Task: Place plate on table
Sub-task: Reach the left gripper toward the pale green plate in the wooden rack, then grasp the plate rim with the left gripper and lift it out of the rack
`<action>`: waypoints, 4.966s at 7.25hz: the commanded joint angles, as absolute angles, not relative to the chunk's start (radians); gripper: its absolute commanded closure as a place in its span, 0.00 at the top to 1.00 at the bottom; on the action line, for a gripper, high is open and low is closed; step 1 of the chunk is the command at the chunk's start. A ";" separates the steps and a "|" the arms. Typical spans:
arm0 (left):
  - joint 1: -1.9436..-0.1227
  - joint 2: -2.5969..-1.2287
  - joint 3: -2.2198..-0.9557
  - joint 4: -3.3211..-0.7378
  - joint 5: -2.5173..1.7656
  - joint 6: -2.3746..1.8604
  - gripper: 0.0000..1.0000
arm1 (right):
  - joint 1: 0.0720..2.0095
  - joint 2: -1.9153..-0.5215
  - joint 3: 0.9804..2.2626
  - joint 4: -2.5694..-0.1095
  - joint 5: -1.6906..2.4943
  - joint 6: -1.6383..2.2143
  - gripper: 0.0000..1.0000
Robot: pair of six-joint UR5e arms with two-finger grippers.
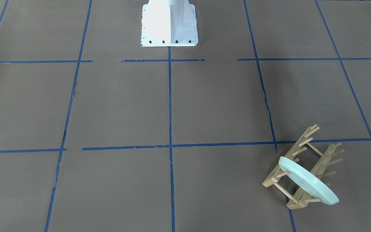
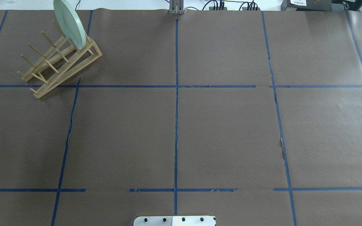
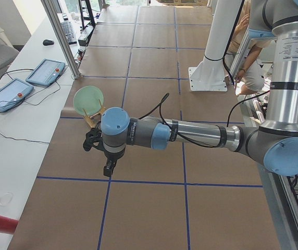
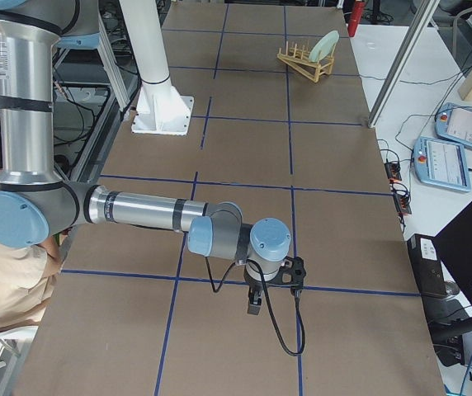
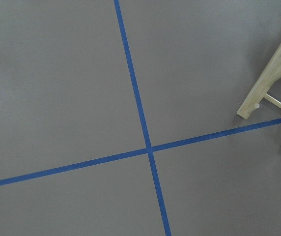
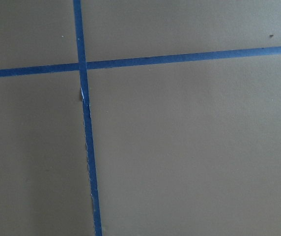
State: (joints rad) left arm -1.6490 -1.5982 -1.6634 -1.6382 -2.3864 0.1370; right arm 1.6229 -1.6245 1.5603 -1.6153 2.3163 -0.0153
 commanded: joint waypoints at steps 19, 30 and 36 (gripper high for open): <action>-1.237 -2.087 -1.212 -2.822 -2.064 -1.907 1.00 | 1.623 -1.624 1.562 -1.615 2.316 -0.015 1.00; -1.152 -2.140 -1.236 -2.824 -1.925 -2.103 0.00 | 1.623 -1.624 1.562 -1.615 2.316 -0.015 1.00; -1.193 -2.230 -1.636 -2.154 -2.117 -2.033 0.00 | 1.623 -1.624 1.562 -1.615 2.316 -0.015 1.00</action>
